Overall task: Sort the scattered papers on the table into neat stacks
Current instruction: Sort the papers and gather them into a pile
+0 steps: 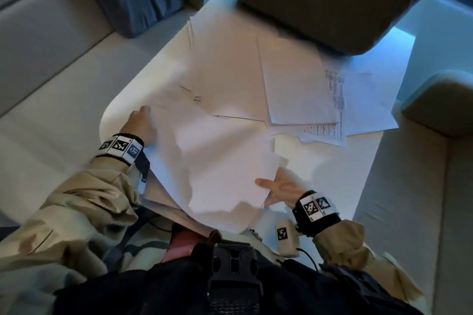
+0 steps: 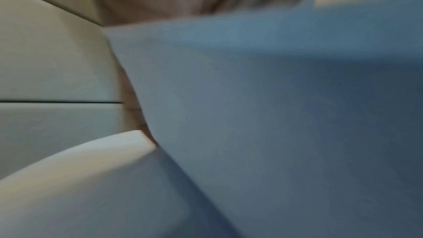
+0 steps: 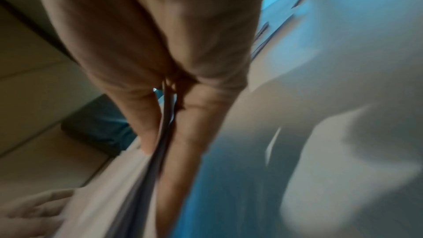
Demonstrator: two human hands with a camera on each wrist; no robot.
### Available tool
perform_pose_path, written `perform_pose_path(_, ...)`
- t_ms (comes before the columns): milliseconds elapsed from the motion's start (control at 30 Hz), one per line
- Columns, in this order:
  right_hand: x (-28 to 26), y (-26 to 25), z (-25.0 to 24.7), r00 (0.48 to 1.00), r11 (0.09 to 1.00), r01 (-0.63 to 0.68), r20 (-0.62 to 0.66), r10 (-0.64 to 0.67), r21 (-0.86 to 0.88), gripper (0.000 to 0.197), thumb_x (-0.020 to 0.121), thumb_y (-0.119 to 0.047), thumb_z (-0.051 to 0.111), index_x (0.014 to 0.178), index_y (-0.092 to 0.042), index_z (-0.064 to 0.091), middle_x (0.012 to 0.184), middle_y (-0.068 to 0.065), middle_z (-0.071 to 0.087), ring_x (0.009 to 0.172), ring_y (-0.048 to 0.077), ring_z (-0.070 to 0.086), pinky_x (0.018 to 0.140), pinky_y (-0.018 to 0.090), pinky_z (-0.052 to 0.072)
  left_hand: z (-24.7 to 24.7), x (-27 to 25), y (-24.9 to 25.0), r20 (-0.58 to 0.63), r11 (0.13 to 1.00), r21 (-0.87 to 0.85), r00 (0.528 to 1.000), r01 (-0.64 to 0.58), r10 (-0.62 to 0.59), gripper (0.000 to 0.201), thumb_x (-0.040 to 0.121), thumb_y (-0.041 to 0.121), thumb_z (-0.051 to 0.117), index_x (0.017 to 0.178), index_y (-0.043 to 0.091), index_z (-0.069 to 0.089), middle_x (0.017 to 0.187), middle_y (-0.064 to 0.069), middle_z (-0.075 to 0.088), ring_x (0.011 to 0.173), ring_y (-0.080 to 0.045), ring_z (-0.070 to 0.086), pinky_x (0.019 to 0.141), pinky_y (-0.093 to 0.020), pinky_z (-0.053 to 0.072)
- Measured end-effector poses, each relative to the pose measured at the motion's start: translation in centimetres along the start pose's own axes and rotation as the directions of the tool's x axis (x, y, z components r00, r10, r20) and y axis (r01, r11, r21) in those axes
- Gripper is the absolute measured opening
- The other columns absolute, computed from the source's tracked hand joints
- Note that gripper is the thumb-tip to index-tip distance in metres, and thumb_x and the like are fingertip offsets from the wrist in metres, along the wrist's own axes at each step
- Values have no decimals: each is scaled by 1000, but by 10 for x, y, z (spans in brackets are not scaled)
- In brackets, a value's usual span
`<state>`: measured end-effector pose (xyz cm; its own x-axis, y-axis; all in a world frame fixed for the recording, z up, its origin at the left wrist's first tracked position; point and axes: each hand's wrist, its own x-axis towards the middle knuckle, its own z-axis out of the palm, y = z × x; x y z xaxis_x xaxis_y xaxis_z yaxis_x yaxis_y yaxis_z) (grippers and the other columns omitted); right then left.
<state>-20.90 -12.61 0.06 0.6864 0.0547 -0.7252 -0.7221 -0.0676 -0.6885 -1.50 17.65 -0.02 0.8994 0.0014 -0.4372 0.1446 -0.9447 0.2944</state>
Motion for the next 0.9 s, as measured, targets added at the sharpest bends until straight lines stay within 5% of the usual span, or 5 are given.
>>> perform_pose_path(200, 22, -5, -13, 877, 965, 94, -439, -196, -244, 23, 89, -25, 59, 107, -10, 57, 94, 6, 67, 86, 25, 67, 75, 51, 57, 13, 5, -10, -2, 975, 101, 980, 199, -200, 49, 89, 14, 45, 134, -3, 37, 140, -29, 30, 129, -42, 30, 107, -48, 33)
perform_pose_path(367, 32, -15, -6, 872, 916, 31, -437, -220, -399, 31, 87, -12, 57, 118, -10, 55, 103, 4, 59, 95, 28, 62, 84, 47, 55, 13, 2, -7, 52, 988, 56, 988, 143, -146, 46, 81, 17, 49, 126, 4, 49, 127, -28, 46, 117, -39, 46, 103, -44, 41)
perform_pose_path(500, 31, -18, 3, 872, 781, -4, -384, -303, -625, 41, 92, -11, 53, 133, -9, 48, 123, 11, 49, 112, 23, 49, 87, 14, 30, 11, -6, -8, 32, 990, 59, 991, 132, -134, 45, 79, 19, 62, 121, 2, 54, 129, -24, 46, 117, -36, 48, 101, -40, 42)
perform_pose_path(700, 29, -27, 0, 906, 699, 37, -270, -325, -714, 73, 87, -38, 64, 146, -15, 28, 133, 6, 54, 120, 23, 54, 100, 30, 39, 28, -22, 0, -72, 997, 42, 995, -70, 73, 49, 84, 24, 62, 131, 14, 50, 145, -10, 30, 132, -32, 32, 109, -44, 33)
perform_pose_path(900, 73, -54, -43, 745, 698, 60, -433, -507, -713, 49, 89, -31, 62, 131, -10, 49, 129, 9, 48, 115, 23, 51, 96, 31, 41, 55, -42, 25, -62, 988, 40, 986, -149, 152, 50, 88, 26, 59, 134, 17, 44, 148, -4, 24, 134, -26, 28, 105, -44, 36)
